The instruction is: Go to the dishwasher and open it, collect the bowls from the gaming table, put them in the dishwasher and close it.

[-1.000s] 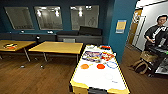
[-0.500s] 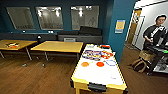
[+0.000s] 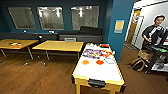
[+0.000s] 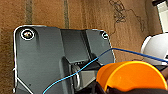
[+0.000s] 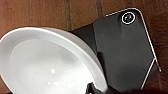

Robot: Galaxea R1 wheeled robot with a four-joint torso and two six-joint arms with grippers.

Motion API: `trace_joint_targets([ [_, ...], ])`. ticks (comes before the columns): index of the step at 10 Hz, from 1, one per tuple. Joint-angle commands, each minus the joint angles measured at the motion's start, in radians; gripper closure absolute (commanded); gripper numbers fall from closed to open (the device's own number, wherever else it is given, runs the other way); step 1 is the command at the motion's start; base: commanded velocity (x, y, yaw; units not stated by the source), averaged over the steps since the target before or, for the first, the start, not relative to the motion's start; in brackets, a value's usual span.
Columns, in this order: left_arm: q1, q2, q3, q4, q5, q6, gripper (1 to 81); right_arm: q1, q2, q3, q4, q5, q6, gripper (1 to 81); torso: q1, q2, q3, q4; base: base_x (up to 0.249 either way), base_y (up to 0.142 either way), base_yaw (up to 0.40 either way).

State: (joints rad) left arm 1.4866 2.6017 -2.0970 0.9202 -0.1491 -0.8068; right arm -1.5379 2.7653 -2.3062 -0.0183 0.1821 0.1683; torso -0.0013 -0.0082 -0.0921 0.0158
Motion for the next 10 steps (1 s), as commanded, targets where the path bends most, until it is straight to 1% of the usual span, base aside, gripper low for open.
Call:
trace_joint_targets([
  [1,-0.042,-0.018,0.012,0.022,0.022,0.008,81.1,0.037,-0.011,0.007,-0.020,-0.044,-0.004,81.1,0.001,0.000,0.000,0.000,-0.113,0.000,0.000],
  [3,-0.041,-0.021,0.012,0.022,0.020,0.008,81.1,0.040,-0.005,0.005,-0.020,-0.044,-0.004,81.1,0.001,0.000,0.000,0.000,-0.078,0.000,0.000],
  [10,-0.039,-0.017,0.012,0.020,0.020,0.006,81.1,0.037,0.024,-0.036,-0.023,-0.044,-0.004,81.1,0.001,-0.001,0.000,0.000,0.000,0.000,0.000],
])
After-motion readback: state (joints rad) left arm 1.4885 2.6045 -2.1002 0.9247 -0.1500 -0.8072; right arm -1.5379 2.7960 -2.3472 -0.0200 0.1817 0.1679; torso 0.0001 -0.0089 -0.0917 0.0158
